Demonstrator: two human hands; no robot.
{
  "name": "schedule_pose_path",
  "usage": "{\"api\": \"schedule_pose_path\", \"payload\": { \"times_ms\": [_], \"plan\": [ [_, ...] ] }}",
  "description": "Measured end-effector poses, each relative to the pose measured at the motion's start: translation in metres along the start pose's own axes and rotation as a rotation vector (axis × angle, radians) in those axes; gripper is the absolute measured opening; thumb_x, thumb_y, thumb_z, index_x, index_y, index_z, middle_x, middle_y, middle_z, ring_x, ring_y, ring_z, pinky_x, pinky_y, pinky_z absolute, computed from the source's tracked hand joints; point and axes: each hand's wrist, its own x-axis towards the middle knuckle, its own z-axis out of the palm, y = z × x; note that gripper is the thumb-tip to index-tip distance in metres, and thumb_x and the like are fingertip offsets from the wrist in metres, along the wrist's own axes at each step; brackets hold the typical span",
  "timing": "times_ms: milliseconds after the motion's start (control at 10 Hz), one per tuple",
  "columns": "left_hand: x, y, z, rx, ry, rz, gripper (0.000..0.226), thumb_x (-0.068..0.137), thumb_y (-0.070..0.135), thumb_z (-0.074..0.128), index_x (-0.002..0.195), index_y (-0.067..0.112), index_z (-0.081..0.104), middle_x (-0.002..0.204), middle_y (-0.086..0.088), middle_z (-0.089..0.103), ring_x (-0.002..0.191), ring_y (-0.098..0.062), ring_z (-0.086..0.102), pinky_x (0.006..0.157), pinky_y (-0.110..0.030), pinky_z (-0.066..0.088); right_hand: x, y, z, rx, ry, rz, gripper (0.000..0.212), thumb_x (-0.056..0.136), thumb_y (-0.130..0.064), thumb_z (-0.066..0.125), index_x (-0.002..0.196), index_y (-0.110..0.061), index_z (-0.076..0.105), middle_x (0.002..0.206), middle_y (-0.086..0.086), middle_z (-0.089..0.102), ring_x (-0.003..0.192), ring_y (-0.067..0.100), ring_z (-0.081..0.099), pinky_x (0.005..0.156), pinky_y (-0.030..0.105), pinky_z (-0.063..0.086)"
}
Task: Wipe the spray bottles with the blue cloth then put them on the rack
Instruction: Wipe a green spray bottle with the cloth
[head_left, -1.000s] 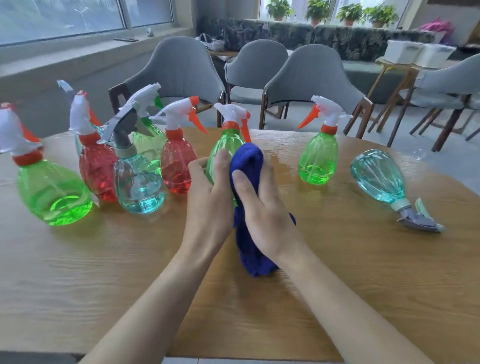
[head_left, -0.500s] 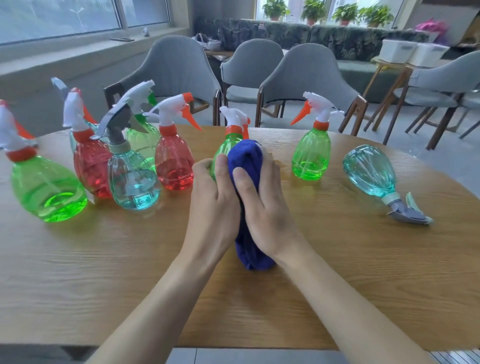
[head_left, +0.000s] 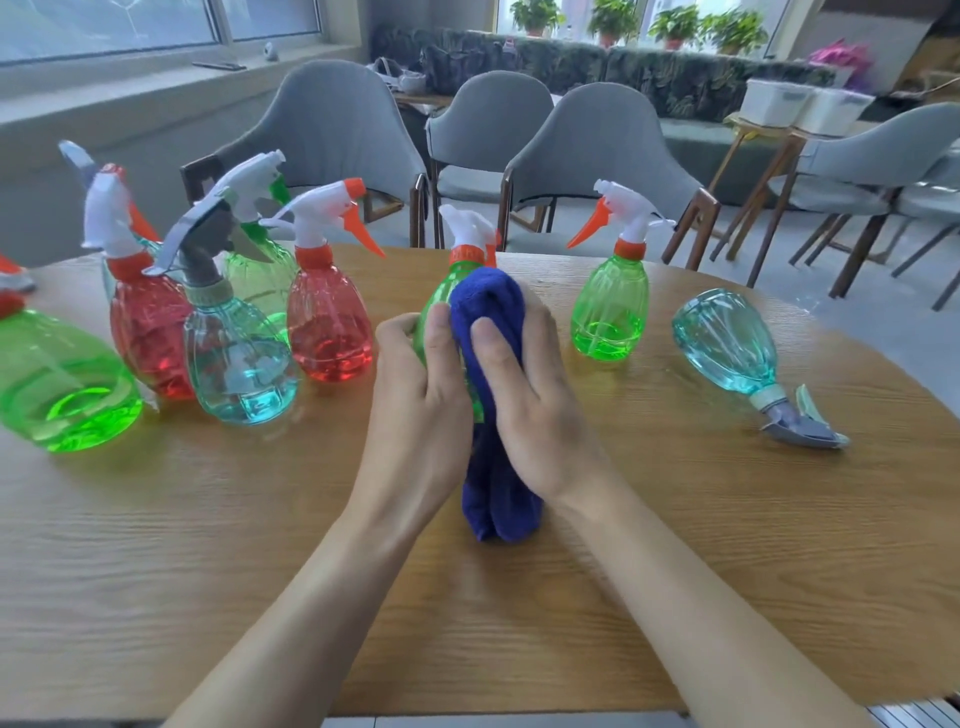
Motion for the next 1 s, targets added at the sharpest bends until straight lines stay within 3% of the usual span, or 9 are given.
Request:
{"api": "schedule_pose_path", "payload": {
  "times_ms": [100,200,300,500,600,700,800,900,1000],
  "plan": [
    [-0.016,0.032,-0.001,-0.024,-0.044,-0.018,0.076,0.097,0.076,0.032,0.131,0.011,0.055,0.121,-0.009,0.064,0.111,-0.027,0.063,0.098,-0.050,0.055,0.011,-0.001,-0.009,0.163,0.068,0.141,0.031,0.112,-0.043,0.045,0.134,-0.025,0.057,0.117,-0.014,0.062,0.117,0.002,0.058,0.108,0.030,0.042],
    [-0.011,0.023,-0.002,-0.036,-0.004,-0.020,0.072,0.100,0.073,0.032,0.130,0.013,0.056,0.121,-0.008,0.064,0.110,-0.027,0.064,0.099,-0.053,0.055,0.009,-0.003,-0.004,0.115,0.011,0.156,0.029,0.112,-0.042,0.045,0.136,-0.029,0.052,0.121,-0.016,0.059,0.114,-0.007,0.054,0.100,0.017,0.038],
    [-0.004,0.008,-0.004,0.033,0.056,-0.026,0.067,0.102,0.074,0.032,0.131,0.019,0.056,0.120,0.001,0.065,0.111,-0.021,0.066,0.098,-0.054,0.056,-0.003,-0.005,0.009,-0.107,-0.024,0.034,0.056,0.109,-0.042,0.046,0.159,-0.019,0.033,0.154,-0.002,0.041,0.145,0.003,0.035,0.117,0.011,0.026],
    [-0.019,0.035,-0.006,0.001,-0.050,0.031,0.084,0.089,0.074,0.028,0.133,0.007,0.053,0.114,0.000,0.059,0.101,-0.013,0.059,0.096,-0.036,0.053,0.008,-0.002,-0.007,0.049,0.053,0.031,0.048,0.103,-0.044,0.048,0.146,-0.023,0.050,0.134,-0.007,0.058,0.133,0.005,0.051,0.116,0.025,0.035],
    [-0.025,0.036,-0.003,-0.085,-0.106,-0.017,0.070,0.102,0.068,0.031,0.130,0.008,0.057,0.105,0.009,0.059,0.087,0.004,0.058,0.087,-0.018,0.050,0.018,-0.002,-0.022,0.342,0.104,0.256,0.032,0.099,-0.051,0.058,0.121,-0.030,0.068,0.116,-0.001,0.071,0.117,0.026,0.066,0.112,0.049,0.048],
    [-0.023,0.040,-0.002,-0.331,-0.181,-0.237,0.060,0.103,0.069,0.044,0.125,0.018,0.069,0.120,-0.008,0.075,0.109,-0.019,0.073,0.104,-0.050,0.058,0.019,-0.005,-0.034,0.591,0.138,0.397,0.029,0.105,-0.043,0.060,0.111,-0.018,0.074,0.102,0.006,0.075,0.097,0.026,0.072,0.094,0.043,0.057],
    [-0.025,0.050,-0.003,-0.568,-0.153,-0.378,0.050,0.112,0.050,0.044,0.123,0.010,0.072,0.113,-0.012,0.080,0.098,-0.025,0.076,0.093,-0.046,0.060,0.013,-0.004,-0.031,0.708,0.107,0.425,0.043,0.099,-0.051,0.065,0.111,-0.011,0.075,0.103,0.009,0.074,0.098,0.027,0.070,0.087,0.040,0.057],
    [-0.022,0.051,-0.006,-0.736,-0.120,-0.410,0.050,0.114,0.043,0.040,0.124,0.005,0.072,0.115,-0.015,0.079,0.102,-0.028,0.077,0.092,-0.045,0.062,0.008,0.000,-0.019,0.626,0.057,0.370,0.054,0.098,-0.054,0.062,0.131,-0.011,0.065,0.116,0.011,0.069,0.109,0.031,0.066,0.096,0.050,0.052],
    [-0.015,0.047,-0.012,-0.819,-0.083,-0.429,0.050,0.115,0.040,0.038,0.125,0.005,0.071,0.111,-0.015,0.079,0.095,-0.027,0.077,0.077,-0.038,0.062,0.003,-0.002,-0.013,0.492,0.029,0.319,0.043,0.096,-0.051,0.057,0.131,-0.027,0.064,0.119,0.003,0.073,0.112,0.021,0.070,0.093,0.045,0.058]
  ]
}}
